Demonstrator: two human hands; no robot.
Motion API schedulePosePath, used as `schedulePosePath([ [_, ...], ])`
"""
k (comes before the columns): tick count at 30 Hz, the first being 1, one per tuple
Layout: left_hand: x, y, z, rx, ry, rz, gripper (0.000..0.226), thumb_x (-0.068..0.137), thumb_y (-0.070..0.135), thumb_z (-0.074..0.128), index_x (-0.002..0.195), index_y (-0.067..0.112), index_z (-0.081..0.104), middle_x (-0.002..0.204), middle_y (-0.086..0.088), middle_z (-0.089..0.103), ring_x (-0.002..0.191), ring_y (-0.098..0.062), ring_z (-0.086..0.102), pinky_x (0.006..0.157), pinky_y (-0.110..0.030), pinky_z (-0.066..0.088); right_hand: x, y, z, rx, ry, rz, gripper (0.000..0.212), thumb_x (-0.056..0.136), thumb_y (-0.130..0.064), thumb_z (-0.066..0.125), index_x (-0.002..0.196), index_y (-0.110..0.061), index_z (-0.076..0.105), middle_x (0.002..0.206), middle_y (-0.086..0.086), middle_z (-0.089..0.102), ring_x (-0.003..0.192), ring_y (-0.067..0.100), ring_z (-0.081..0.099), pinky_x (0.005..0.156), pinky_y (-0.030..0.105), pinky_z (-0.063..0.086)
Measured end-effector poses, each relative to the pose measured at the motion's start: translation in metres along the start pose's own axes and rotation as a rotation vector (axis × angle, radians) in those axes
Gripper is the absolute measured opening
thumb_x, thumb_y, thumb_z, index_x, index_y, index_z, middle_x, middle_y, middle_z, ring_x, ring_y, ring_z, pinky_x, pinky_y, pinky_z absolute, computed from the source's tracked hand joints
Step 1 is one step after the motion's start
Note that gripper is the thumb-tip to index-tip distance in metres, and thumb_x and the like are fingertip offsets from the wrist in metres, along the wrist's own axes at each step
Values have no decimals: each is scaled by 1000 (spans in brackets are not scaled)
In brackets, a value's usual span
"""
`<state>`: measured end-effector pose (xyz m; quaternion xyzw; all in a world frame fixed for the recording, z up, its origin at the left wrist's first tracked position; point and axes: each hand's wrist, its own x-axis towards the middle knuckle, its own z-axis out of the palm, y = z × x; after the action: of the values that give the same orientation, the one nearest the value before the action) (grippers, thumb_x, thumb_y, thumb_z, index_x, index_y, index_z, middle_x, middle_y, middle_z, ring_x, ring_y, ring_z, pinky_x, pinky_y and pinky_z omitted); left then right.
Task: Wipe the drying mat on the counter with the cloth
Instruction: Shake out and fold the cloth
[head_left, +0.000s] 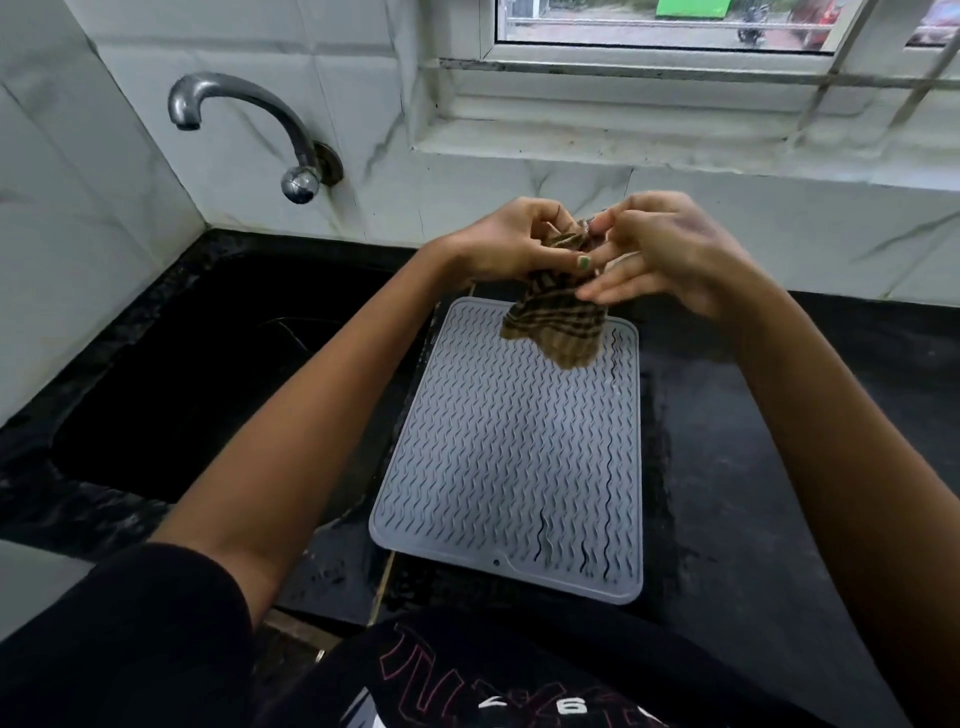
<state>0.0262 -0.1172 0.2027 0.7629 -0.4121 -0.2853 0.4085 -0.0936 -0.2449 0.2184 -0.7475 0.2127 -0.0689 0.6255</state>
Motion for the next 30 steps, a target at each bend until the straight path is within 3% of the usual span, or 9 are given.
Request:
schedulePosePath([
  [3,-2,4,-2,-24,-8,66,8,88,13,67,95,14,62,88,2,64,81,-7,60,72,-17,52,9,0,-18,-509,129,-251,43,81,-1,55,119,-16,45,90,5,57,76,17,60,64,29,54],
  [6,-6,8,-3,6,-92,51,6,88,13,66,91,18,63,88,3,65,80,-7,61,69,-16,52,14,2,-28,-893,-142,-332,67,77,-5,66,133,-27,36,130,9,40,117,24,38,98,43,38],
  [8,-9,10,-2,32,-141,43,8,88,12,66,95,14,63,86,0,63,73,-6,59,60,-12,50,14,7,-29,-1032,-295,-275,54,78,-10,68,128,-20,48,133,9,46,116,25,44,99,44,39],
  [10,-11,8,1,47,-177,34,13,87,10,66,100,10,63,87,-4,61,74,-10,57,63,-16,51,9,13,-30,-1021,-325,-210,33,79,-15,70,110,-12,60,111,9,64,93,21,57,81,33,46],
  [13,-14,2,12,31,-212,13,11,88,7,65,97,13,64,90,-9,59,82,-17,56,73,-24,51,-5,23,-42,-886,-346,-90,20,75,-23,75,89,-15,63,84,-2,69,72,8,62,64,21,46],
  [18,-17,3,46,64,-228,10,13,89,7,64,100,14,67,96,-9,64,83,-10,60,73,-22,54,-37,48,-66,-785,-272,-50,19,74,-22,76,89,-16,66,81,-5,70,71,4,64,67,25,51],
  [24,-29,28,107,165,-126,65,20,87,-5,61,106,-1,66,87,1,66,76,-3,60,67,-10,52,-94,75,-98,-818,-64,-206,18,72,-11,76,87,-15,67,78,0,64,67,10,56,59,22,45],
  [28,-63,18,178,274,-412,-26,17,86,5,66,98,15,71,86,-3,72,72,-15,65,66,-33,53,-152,122,-111,-925,-404,-45,24,64,-27,83,84,-24,69,74,-11,64,65,4,57,56,12,43],
  [30,-83,-1,225,460,-633,-119,18,88,22,67,106,24,71,101,-4,73,88,-21,67,80,-39,54,-179,157,-112,-987,-639,110,33,67,-39,80,96,-27,70,85,-12,68,77,6,61,65,11,44],
])
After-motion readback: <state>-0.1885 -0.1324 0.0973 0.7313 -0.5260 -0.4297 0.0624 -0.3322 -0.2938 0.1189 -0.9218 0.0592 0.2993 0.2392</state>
